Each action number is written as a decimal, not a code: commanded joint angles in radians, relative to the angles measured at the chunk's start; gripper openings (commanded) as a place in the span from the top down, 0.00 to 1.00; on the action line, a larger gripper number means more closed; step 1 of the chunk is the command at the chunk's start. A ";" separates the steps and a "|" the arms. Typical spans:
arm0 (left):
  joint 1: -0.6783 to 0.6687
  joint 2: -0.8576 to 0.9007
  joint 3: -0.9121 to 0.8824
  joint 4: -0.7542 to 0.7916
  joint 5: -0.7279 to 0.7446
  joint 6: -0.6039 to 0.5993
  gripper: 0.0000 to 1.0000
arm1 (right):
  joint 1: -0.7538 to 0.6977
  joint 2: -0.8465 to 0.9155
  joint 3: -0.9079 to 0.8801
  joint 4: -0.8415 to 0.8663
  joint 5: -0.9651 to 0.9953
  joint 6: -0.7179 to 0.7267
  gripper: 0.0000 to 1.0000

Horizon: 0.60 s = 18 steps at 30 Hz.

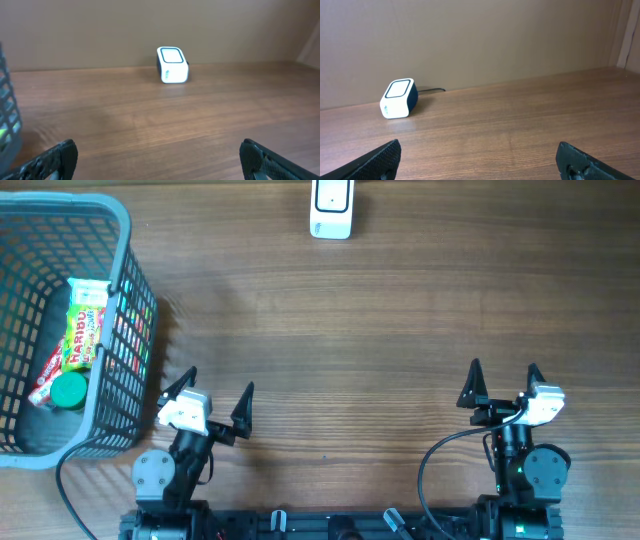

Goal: Scan the item barcode
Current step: 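Reach the left gripper into the basket and grasp the green-lidded jar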

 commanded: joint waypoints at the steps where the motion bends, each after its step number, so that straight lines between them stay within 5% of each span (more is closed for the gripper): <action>1: 0.008 0.086 0.157 -0.050 0.048 -0.009 0.00 | 0.004 -0.007 -0.001 0.003 0.009 -0.011 0.00; 5: 0.008 0.305 0.384 -0.116 0.108 -0.010 0.00 | 0.004 -0.007 -0.001 0.003 0.009 -0.011 0.00; 10: 0.008 0.724 0.830 -0.579 0.222 -0.009 0.00 | 0.004 -0.007 -0.001 0.003 0.009 -0.011 0.00; 14: 0.008 0.860 0.890 -0.571 0.267 -0.097 0.00 | 0.004 -0.007 -0.001 0.003 0.009 -0.011 0.00; 18: 0.008 1.064 1.305 -0.702 0.136 -0.174 0.00 | 0.004 -0.007 -0.001 0.003 0.009 -0.011 0.00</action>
